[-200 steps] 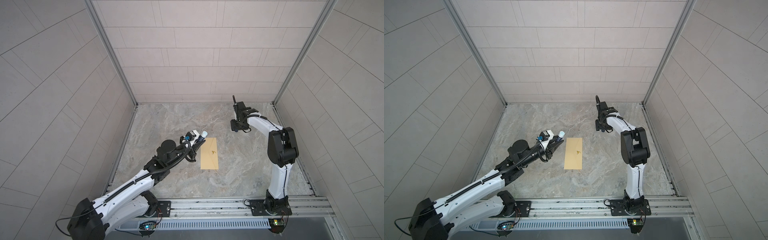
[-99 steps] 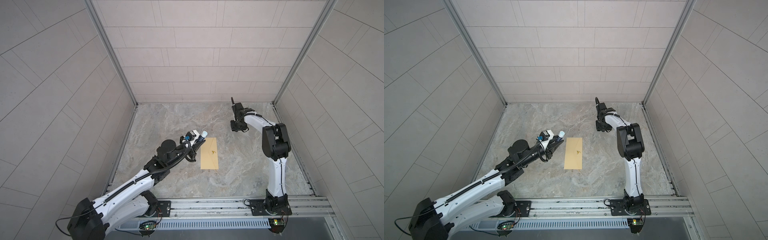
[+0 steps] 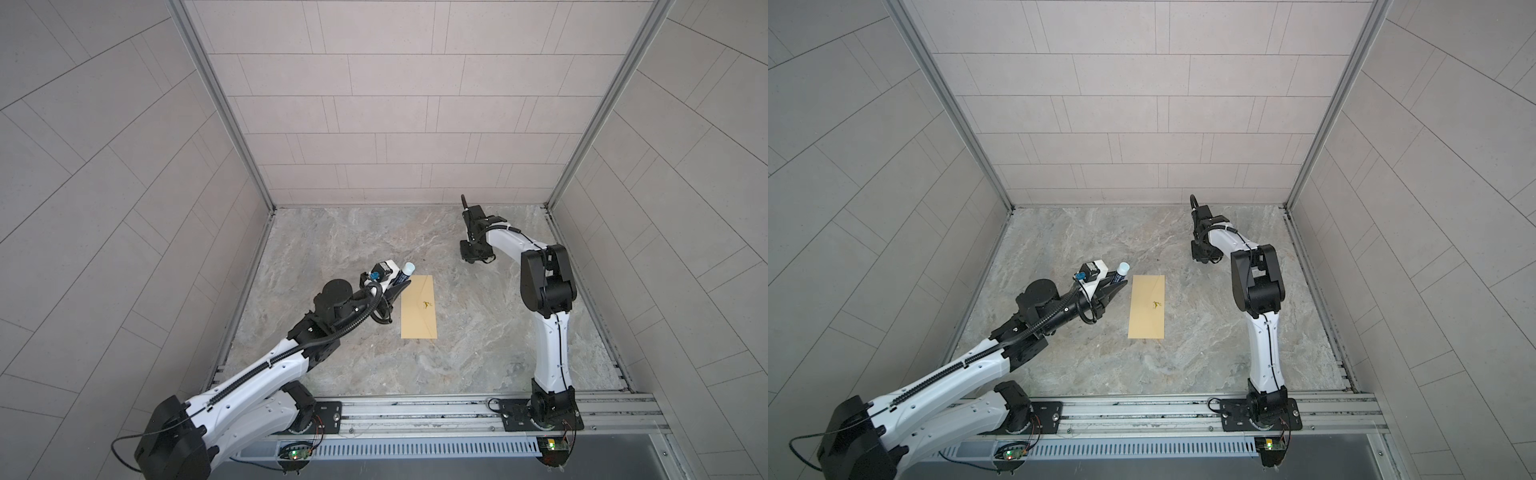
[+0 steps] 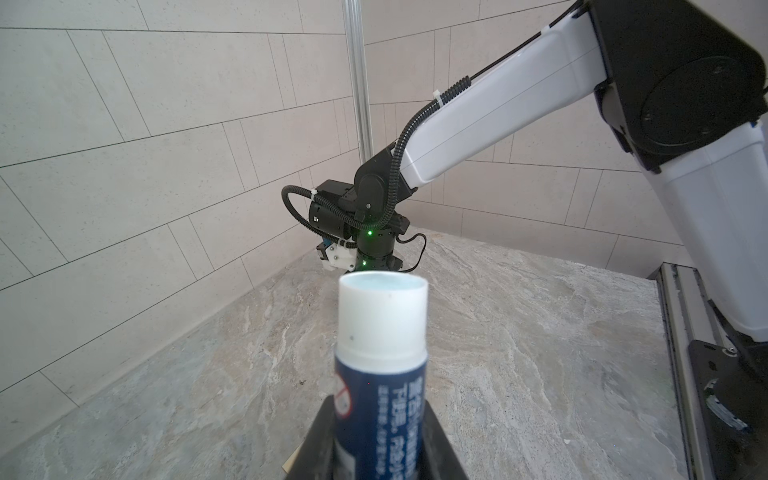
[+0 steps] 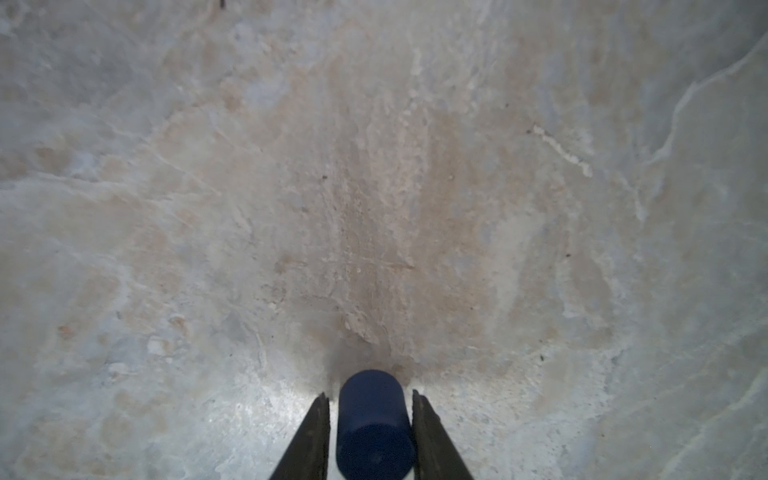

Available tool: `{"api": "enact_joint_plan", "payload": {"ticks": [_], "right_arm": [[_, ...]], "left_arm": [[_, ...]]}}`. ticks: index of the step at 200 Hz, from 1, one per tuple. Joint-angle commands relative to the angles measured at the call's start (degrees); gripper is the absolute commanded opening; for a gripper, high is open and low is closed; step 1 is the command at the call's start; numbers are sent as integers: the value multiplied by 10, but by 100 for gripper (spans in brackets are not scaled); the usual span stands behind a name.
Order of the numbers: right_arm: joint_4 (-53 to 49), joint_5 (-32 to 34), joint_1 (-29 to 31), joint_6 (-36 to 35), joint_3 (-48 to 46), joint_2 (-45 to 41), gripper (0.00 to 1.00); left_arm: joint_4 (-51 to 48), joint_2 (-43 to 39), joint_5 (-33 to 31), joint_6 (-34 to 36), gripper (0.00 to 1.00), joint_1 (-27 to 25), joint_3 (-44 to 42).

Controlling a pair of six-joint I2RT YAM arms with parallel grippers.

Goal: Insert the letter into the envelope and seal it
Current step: 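Move the right gripper to the dark-blue cap and grasp it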

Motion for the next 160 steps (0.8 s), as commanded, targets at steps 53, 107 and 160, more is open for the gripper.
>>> {"api": "enact_joint_plan", "payload": {"ticks": [53,107,160], "right_arm": [[-22,12,-5,-2,13,15,25],[-22,-27,-5,0,-14,-61,23],[-38,-151,-2,-2,-52,-225,23]], "left_arm": [[5,3,6,5,0,-3,9],[5,2,11,5,0,-2,9],[5,8,27,8,0,-3,11]]}}
